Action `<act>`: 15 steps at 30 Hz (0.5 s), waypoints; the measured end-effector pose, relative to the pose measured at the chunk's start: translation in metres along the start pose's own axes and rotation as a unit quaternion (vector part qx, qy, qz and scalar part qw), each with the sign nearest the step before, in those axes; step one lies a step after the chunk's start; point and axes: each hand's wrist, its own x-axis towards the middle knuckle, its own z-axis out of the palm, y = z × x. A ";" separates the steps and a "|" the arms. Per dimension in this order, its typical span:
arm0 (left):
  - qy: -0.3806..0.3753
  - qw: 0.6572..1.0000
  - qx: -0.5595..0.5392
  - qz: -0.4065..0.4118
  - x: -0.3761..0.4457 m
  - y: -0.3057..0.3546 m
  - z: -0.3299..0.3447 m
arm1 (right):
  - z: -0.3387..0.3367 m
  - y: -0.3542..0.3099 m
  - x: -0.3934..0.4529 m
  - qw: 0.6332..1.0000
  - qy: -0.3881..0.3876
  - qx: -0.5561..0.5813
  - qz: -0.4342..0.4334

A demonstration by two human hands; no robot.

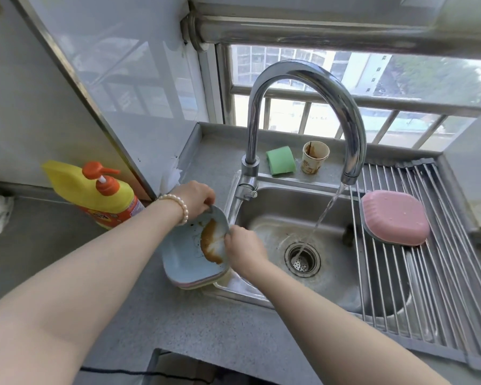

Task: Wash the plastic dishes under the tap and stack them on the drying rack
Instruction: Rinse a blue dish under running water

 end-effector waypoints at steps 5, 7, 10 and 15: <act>-0.039 0.994 -0.102 0.022 0.006 0.020 -0.015 | -0.057 0.035 -0.002 0.990 0.049 0.128 -0.038; -0.076 0.982 -0.169 0.028 0.008 0.033 -0.007 | -0.075 0.053 -0.005 0.992 0.084 0.078 -0.054; -0.069 0.952 -0.298 0.019 0.009 0.054 0.021 | -0.069 0.078 -0.015 0.959 0.156 -0.216 -0.096; -0.010 0.912 -0.411 -0.008 0.002 0.079 0.063 | -0.035 0.099 -0.049 0.941 0.037 -0.319 -0.112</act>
